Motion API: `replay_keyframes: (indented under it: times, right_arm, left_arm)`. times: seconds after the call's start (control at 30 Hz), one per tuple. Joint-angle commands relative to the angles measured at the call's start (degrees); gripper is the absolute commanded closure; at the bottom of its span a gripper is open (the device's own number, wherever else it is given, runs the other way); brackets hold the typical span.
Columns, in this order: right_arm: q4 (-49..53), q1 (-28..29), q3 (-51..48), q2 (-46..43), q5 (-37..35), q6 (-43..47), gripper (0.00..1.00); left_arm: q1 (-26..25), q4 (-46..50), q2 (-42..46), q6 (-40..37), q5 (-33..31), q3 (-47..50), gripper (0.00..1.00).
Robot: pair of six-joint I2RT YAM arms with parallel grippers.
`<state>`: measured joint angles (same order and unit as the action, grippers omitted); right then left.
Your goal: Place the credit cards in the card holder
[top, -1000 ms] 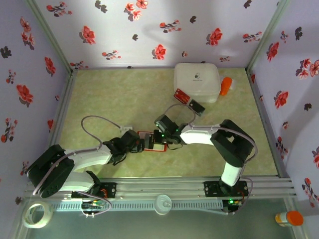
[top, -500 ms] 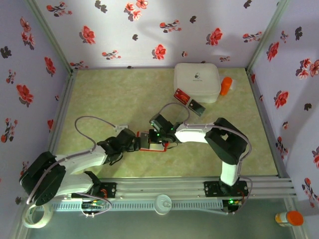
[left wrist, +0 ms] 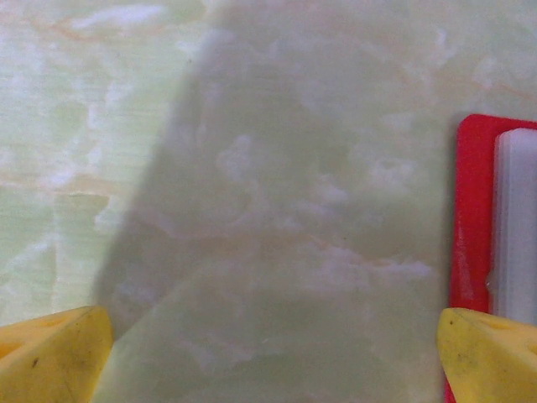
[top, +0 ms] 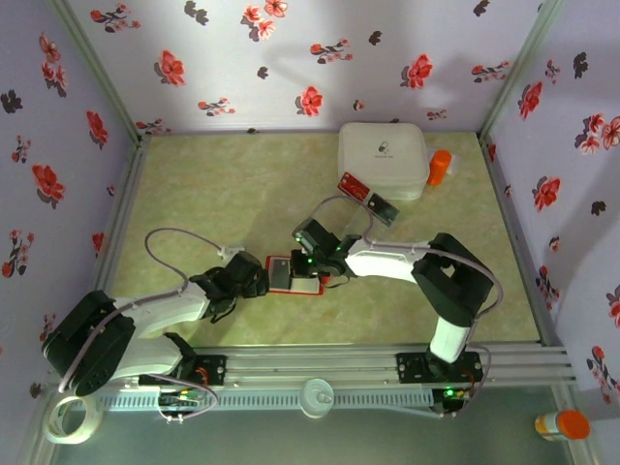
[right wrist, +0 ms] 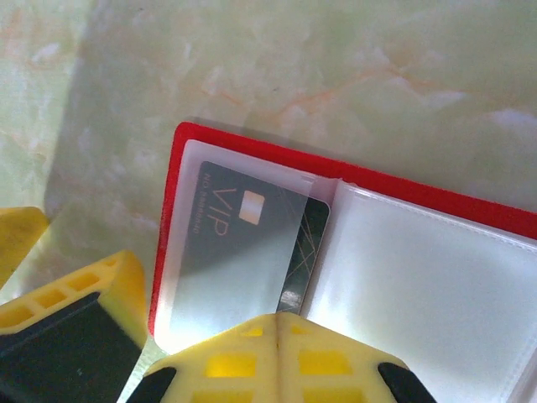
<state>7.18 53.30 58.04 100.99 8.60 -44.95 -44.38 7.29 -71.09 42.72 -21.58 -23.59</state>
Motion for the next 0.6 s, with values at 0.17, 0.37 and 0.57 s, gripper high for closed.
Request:
replay_keyframes:
  times: [0.17, 0.37, 0.57]
  right_arm:
    - [-0.27, 0.12, 0.30, 1.39, 0.14, 0.17, 0.94]
    - [-0.82, 0.39, 1.16, 4.05, 0.62, -0.14, 0.95]
    - [-0.17, 1.01, 3.63, 6.33, 1.35, 0.28, 0.95]
  left_arm:
    - [0.44, -0.96, -1.22, 0.33, 0.05, 1.27, 0.00]
    - [0.44, -1.26, -1.31, 0.26, 0.00, 1.53, 0.00]
    - [0.40, -1.49, -1.43, 0.36, 0.14, 1.62, 0.00]
